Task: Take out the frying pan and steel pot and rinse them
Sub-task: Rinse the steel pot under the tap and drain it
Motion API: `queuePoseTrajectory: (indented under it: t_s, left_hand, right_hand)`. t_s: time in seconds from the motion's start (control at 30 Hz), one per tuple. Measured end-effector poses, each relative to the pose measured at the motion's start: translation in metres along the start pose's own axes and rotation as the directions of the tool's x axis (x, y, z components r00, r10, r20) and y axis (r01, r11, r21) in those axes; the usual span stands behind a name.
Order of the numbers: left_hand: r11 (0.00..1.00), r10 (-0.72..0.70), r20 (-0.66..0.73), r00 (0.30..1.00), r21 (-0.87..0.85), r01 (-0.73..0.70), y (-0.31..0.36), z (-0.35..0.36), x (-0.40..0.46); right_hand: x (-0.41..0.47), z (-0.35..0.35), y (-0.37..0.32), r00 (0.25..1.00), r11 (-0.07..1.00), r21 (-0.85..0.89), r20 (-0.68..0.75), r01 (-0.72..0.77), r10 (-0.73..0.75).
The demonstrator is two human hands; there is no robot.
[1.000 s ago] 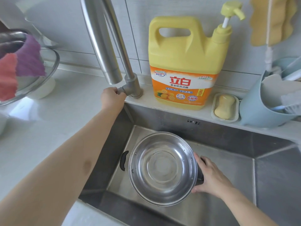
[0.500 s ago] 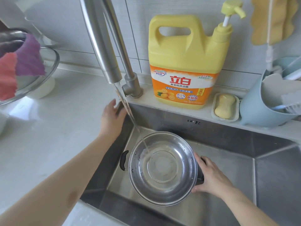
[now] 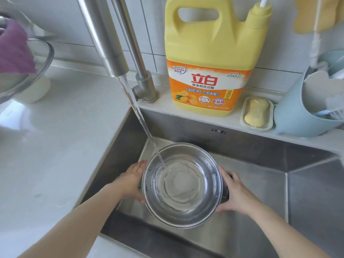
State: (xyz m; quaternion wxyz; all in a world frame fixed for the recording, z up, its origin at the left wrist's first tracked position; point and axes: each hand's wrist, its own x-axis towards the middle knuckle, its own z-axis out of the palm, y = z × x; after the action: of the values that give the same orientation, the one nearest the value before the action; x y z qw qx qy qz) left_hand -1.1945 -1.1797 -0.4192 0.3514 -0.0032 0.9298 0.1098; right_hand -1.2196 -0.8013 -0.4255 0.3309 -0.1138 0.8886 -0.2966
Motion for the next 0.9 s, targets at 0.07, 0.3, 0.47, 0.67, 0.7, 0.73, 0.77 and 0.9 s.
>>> queuePoseTrajectory:
  t_s: [0.07,0.3,0.47,0.67,0.7,0.73,0.77,0.9]
  left_hand:
    - [0.998,-0.003,0.026,1.0,-0.055,0.004,-0.005,0.003,0.002]
    - [0.928,0.011,0.048,0.999,-0.372,0.007,-0.007,0.009,-0.001]
    - [0.917,0.035,0.021,0.999,-0.399,-0.024,-0.004,0.009,-0.005]
    - [0.916,0.072,0.029,0.997,-0.396,-0.055,0.0,-0.016,-0.022]
    - [0.916,0.083,0.028,0.996,-0.395,-0.066,0.001,-0.023,-0.027]
    - [0.916,0.095,0.024,0.995,-0.394,-0.078,0.003,-0.029,-0.032]
    - [0.915,0.103,0.02,0.995,-0.395,-0.087,0.005,-0.036,-0.037]
    - [0.919,0.118,0.009,0.993,-0.379,-0.106,0.012,-0.069,-0.06]
  right_hand:
    - [0.003,0.003,0.005,1.0,0.998,0.055,0.017,-0.011,0.011]
    - [0.01,0.011,0.015,0.999,0.99,0.134,0.03,-0.048,0.045]
    - [0.007,0.012,0.017,0.999,0.989,0.142,0.015,-0.045,0.043]
    - [-0.011,-0.01,0.007,0.999,0.987,0.156,-0.011,-0.04,0.042]
    - [-0.016,-0.014,0.004,0.999,0.988,0.15,-0.016,-0.035,0.038]
    - [-0.022,-0.02,0.0,0.999,0.989,0.147,-0.022,-0.029,0.032]
    - [-0.028,-0.025,-0.004,0.999,0.988,0.15,-0.027,-0.022,0.027]
    - [-0.054,-0.047,-0.021,0.998,0.99,0.142,-0.062,0.023,-0.015]
